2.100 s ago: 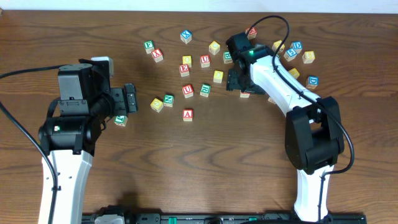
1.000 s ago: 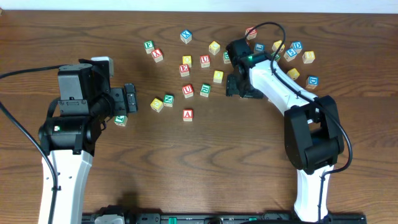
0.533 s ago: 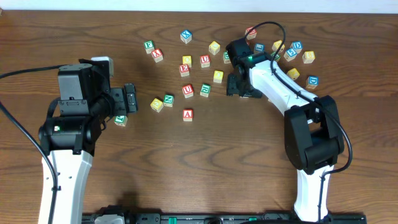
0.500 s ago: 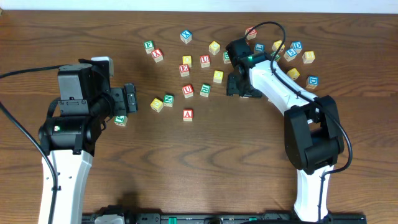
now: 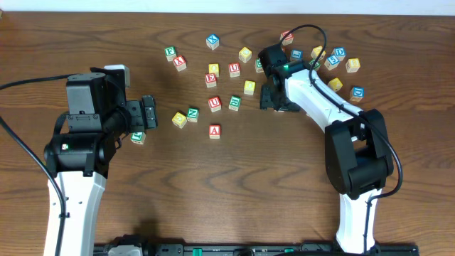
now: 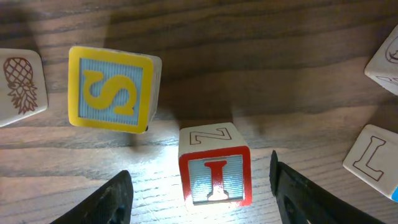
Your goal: Spell out AI2
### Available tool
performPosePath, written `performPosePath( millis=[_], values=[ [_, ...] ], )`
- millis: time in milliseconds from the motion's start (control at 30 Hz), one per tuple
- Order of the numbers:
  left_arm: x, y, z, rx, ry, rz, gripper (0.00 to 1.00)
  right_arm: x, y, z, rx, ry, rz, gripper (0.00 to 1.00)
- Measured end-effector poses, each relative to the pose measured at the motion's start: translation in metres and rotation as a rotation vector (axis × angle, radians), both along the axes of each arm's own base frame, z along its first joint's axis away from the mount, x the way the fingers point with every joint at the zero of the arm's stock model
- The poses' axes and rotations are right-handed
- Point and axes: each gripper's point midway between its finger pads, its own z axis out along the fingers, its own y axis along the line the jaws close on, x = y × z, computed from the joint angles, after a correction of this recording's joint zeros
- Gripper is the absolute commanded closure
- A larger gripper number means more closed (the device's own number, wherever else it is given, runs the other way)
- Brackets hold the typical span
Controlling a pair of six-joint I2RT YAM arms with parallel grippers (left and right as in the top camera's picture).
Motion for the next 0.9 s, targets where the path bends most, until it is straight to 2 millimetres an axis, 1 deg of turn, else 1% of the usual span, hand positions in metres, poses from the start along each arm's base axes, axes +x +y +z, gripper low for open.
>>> performPosePath(
  millis=[333, 500, 733, 867, 900],
  values=[
    [0.0, 0.0, 0.0, 0.0, 0.0, 0.0, 0.06, 0.004, 0.0007, -0.0004, 0.003, -0.019, -0.004, 0.35],
    [0.0, 0.0, 0.0, 0.0, 0.0, 0.0, 0.06, -0.0005, -0.0022, -0.0061, -0.008, -0.008, -0.005, 0.35],
    [0.0, 0.0, 0.0, 0.0, 0.0, 0.0, 0.06, 0.0, -0.0025, -0.0061, -0.009, -0.01, -0.006, 0.38],
    [0.0, 0.0, 0.0, 0.0, 0.0, 0.0, 0.06, 0.0002, -0.0026, -0.006, -0.01, -0.012, -0.007, 0.42],
    [0.0, 0.0, 0.0, 0.0, 0.0, 0.0, 0.06, 0.0009, -0.0024, -0.0059, -0.009, -0.014, -0.008, 0.46]
  ],
)
